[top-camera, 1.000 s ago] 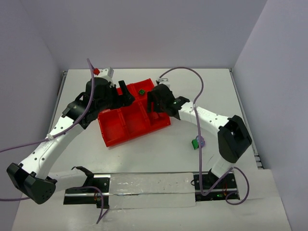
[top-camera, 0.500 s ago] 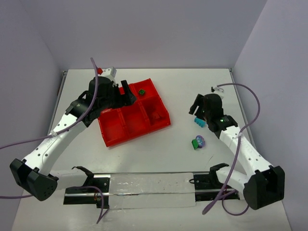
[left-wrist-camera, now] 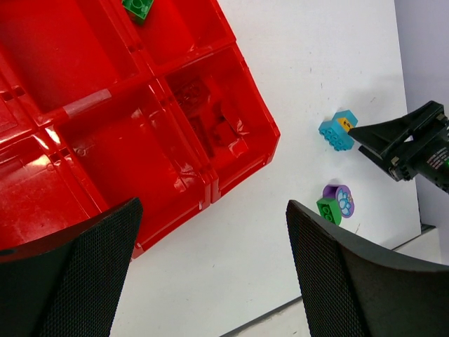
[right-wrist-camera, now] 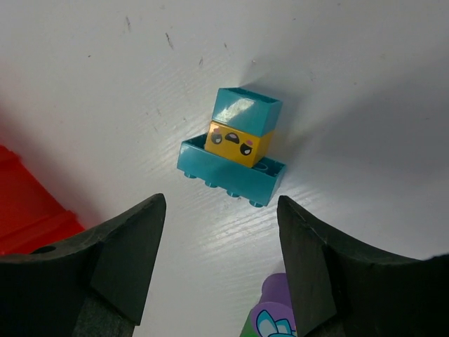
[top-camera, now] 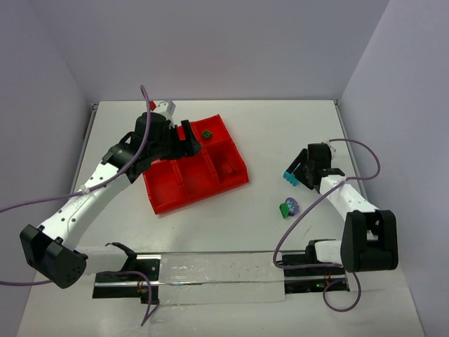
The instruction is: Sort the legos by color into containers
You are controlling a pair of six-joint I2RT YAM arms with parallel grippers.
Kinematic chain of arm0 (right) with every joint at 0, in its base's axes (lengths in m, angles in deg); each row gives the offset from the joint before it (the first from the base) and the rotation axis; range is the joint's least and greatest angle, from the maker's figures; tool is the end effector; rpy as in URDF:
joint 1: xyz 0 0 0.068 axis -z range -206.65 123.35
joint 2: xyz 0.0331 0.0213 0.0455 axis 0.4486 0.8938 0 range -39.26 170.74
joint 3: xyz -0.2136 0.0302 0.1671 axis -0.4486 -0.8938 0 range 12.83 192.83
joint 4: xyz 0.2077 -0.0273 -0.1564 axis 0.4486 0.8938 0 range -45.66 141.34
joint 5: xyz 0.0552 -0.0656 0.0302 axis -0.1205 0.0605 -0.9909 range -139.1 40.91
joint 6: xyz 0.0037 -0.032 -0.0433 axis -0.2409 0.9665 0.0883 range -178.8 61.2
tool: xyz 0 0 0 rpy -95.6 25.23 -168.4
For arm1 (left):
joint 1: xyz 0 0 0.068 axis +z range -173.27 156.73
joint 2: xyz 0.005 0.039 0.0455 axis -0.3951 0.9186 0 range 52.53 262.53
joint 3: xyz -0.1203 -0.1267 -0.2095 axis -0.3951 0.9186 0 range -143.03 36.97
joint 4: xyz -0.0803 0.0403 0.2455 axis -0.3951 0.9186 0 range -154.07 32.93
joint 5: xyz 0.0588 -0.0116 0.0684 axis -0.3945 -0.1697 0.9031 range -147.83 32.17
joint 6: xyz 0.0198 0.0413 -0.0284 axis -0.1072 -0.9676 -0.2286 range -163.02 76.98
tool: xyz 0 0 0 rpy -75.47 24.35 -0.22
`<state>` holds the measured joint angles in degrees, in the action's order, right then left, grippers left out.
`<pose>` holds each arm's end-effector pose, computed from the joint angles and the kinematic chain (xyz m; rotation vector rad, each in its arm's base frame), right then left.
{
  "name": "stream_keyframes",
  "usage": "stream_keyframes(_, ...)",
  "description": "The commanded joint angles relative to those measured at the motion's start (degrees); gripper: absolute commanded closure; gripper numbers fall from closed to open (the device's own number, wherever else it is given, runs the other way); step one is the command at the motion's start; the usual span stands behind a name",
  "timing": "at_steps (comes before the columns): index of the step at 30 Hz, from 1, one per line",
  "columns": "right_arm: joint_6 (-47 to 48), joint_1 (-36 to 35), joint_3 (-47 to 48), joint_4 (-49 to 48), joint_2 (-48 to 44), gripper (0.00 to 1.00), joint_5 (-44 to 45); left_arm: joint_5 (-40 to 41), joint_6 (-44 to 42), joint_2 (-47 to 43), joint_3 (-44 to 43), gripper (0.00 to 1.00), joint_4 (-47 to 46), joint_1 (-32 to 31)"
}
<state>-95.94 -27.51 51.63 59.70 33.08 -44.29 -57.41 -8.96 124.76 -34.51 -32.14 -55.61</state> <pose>0.2493 0.0007 0.1973 0.7930 2.2972 0.2002 0.2345 -0.1483 0.3625 -0.0378 2.2163 -0.6564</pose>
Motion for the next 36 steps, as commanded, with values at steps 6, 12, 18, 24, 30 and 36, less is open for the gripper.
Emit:
stream_keyframes(6, 0.43, -0.35, -9.36, -0.66, -8.67, 0.19, -5.29, -1.28, -0.34, -0.88, 0.63, 0.09, -3.16, 0.34)
stream_keyframes(12, -1.84, -0.58, -13.75, 5.05, -20.42, 0.16, -3.32, -4.88, 0.86, 0.18, 2.03, 0.09, -5.71, 0.26)
stream_keyframes(18, -4.37, -2.19, -12.92, 9.88, -22.13, 0.14, -3.40, -3.89, 0.80, 0.12, 1.67, 0.09, -5.64, 0.24)
stream_keyframes(24, -10.28, -10.46, -15.38, 9.78, -22.21, 0.14, -2.32, -3.79, 0.67, 0.11, 1.83, 0.09, -5.91, 0.17)
stream_keyframes(30, -15.93, -20.87, -14.97, 3.47, -17.68, 0.14, -3.34, -3.82, 0.46, 0.02, 1.68, 0.09, -5.37, 0.24)
stream_keyframes(36, -11.01, -25.64, -10.13, 2.09, -13.24, 0.13, -4.64, -3.60, 1.12, -0.79, 2.26, 0.09, -5.77, 0.18)
